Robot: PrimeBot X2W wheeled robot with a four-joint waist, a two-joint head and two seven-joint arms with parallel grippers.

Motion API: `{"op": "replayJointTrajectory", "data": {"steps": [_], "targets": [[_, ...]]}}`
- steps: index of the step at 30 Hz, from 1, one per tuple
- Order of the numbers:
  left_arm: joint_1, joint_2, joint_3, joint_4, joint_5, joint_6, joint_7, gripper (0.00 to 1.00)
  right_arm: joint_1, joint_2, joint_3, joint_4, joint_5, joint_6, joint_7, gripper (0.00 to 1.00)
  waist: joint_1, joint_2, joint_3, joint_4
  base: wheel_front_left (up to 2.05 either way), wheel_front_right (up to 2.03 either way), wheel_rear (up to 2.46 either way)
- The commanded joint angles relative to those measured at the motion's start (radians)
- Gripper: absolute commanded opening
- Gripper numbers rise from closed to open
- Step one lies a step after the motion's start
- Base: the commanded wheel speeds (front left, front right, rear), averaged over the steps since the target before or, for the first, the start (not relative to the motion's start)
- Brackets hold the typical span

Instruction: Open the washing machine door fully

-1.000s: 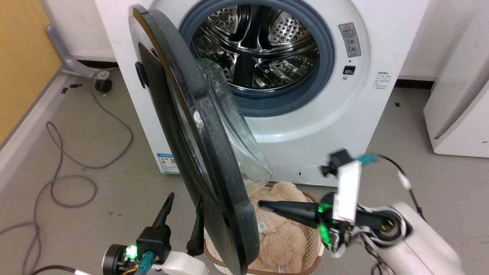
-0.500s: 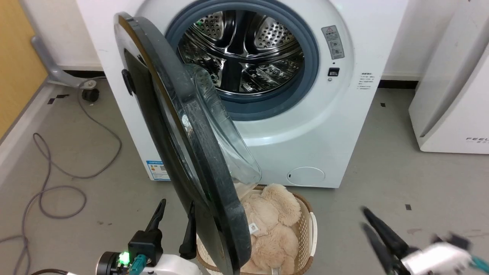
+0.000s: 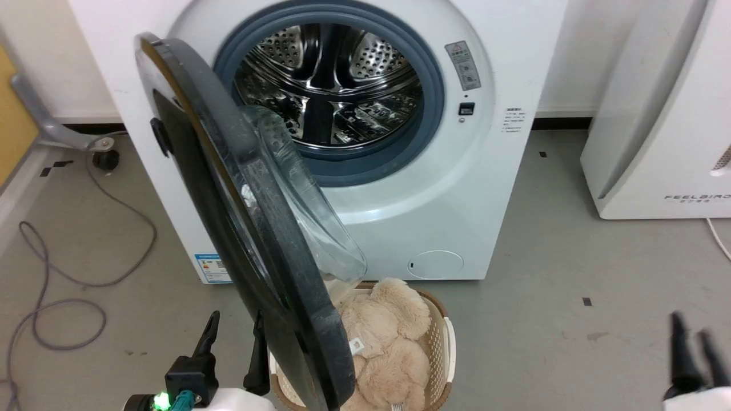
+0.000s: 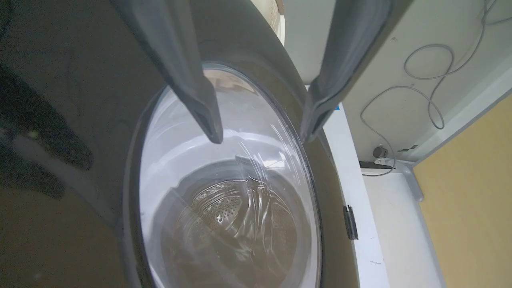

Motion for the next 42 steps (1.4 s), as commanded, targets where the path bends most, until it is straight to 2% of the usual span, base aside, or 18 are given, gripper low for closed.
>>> {"op": "replayJointTrajectory", "data": {"steps": [1, 3, 5, 8, 10, 16, 23, 24, 26, 33, 42], "targets": [[0.014, 0.002, 0.004, -0.001, -0.006, -0.002, -0.005, 1.00, -0.020, 0.011, -0.041, -0.030, -0.100, 0.001, -0.004, 1.00, 0.0000, -0.0001, 0.001, -0.008, 0.00, 0.00, 0.00], [0.016, 0.002, 0.009, -0.003, -0.007, -0.005, -0.005, 1.00, -0.006, 0.071, -0.122, -0.108, -0.307, 0.001, -0.004, 1.00, 0.0000, -0.0001, 0.002, -0.014, 0.00, 0.00, 0.00], [0.015, 0.001, 0.013, -0.002, -0.006, -0.007, -0.005, 1.00, 0.015, 0.130, -0.155, -0.190, -0.472, 0.001, -0.004, 1.00, 0.0000, -0.0001, 0.003, -0.017, 0.00, 0.00, 0.00], [0.015, 0.001, 0.019, -0.001, -0.004, -0.008, -0.005, 1.00, 0.047, 0.178, -0.160, -0.298, -0.653, 0.001, 0.000, 1.00, 0.0000, -0.0001, 0.004, -0.020, 0.00, 0.00, 0.00], [0.016, 0.000, 0.019, 0.000, -0.001, -0.007, -0.005, 1.00, 0.066, 0.193, -0.148, -0.362, -0.731, 0.001, 0.019, 1.00, 0.0000, -0.0001, 0.003, -0.021, 0.00, 0.00, 0.00], [0.019, -0.001, 0.029, 0.009, 0.002, -0.008, -0.005, 1.00, 0.123, 0.204, -0.047, -0.475, -0.847, 0.001, 0.096, 1.00, 0.0000, -0.0001, 0.002, -0.021, 0.00, 0.00, 0.00], [0.017, -0.001, 0.034, 0.021, 0.005, -0.014, -0.005, 1.00, 0.156, 0.204, 0.043, -0.441, -0.871, 0.001, 0.139, 1.00, 0.0000, -0.0001, 0.011, -0.012, 0.00, 0.00, 0.00], [0.016, -0.001, 0.034, 0.024, 0.003, -0.016, -0.005, 0.48, 0.155, 0.204, 0.045, -0.427, -0.866, 0.001, 0.136, 1.00, 0.0000, -0.0001, 0.012, -0.010, 0.00, 0.00, 0.00], [0.016, -0.001, 0.034, 0.028, 0.005, -0.017, -0.005, 0.00, 0.151, 0.205, 0.047, -0.405, -0.860, 0.001, 0.130, 1.00, 0.0000, -0.0001, 0.013, -0.008, 0.00, 0.00, 0.00], [0.016, 0.000, 0.047, -0.001, 0.009, -0.013, -0.005, 0.00, 0.134, 0.205, 0.044, -0.359, -0.839, 0.001, 0.111, 1.00, 0.0000, -0.0001, 0.011, -0.002, 0.00, 0.00, 0.00], [-0.002, 0.019, 0.063, -0.169, 0.045, 0.002, -0.005, 0.00, 0.128, 0.205, 0.035, -0.318, -0.802, 0.001, 0.106, 1.00, 0.0000, -0.0001, 0.006, 0.010, 0.00, 0.00, 0.00]]}}
